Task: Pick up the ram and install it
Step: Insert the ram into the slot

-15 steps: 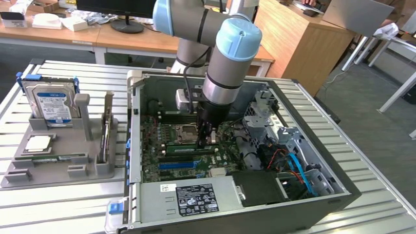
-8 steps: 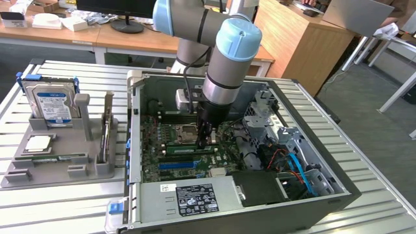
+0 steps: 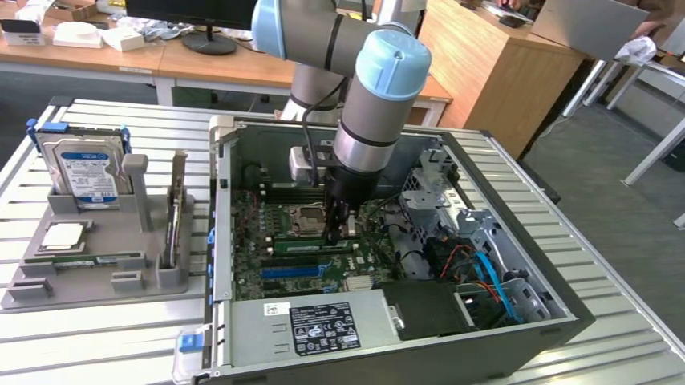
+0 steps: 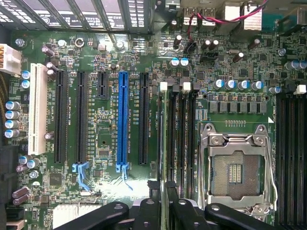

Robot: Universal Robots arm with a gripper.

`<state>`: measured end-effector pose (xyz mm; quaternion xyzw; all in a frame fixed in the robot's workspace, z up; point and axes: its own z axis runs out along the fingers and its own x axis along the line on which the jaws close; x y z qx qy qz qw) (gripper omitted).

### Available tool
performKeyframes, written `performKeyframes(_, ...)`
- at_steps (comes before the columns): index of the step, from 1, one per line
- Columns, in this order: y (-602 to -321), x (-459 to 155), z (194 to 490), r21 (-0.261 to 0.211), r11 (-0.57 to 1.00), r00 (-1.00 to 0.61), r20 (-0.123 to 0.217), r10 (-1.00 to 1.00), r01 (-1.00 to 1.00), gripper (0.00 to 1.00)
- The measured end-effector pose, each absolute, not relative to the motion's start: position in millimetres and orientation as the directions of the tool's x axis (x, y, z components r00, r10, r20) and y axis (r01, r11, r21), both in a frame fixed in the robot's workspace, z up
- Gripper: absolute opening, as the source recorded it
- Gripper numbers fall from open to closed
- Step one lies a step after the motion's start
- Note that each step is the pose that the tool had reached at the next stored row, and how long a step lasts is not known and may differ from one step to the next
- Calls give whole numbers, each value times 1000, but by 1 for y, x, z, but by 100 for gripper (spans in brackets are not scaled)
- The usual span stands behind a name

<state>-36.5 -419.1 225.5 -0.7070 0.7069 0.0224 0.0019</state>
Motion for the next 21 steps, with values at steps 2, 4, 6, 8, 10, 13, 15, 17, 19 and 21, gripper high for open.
performKeyframes(2, -419, -36, 227, 29, -1, 0, -35, -999, -1000, 19)
performKeyframes(4, -419, -36, 230, 29, -1, 0, -35, -999, -1000, 19)
performKeyframes(6, -419, -36, 233, 29, -1, 0, -35, -999, -1000, 19)
performKeyframes(8, -419, -36, 237, 29, -1, 0, -35, -999, -1000, 19)
performKeyframes(10, -419, -36, 241, 29, -1, 0, -35, -999, -1000, 19)
performKeyframes(13, -419, -36, 247, 29, -1, 0, -35, -999, -1000, 19)
performKeyframes(15, -419, -36, 251, 29, -1, 0, -35, -999, -1000, 19)
performKeyframes(17, -419, -36, 255, 29, -1, 0, -35, -999, -1000, 19)
performKeyframes(19, -419, -36, 259, 29, -1, 0, -35, -999, -1000, 19)
performKeyframes(21, -419, -36, 263, 29, -1, 0, -35, -999, -1000, 19)
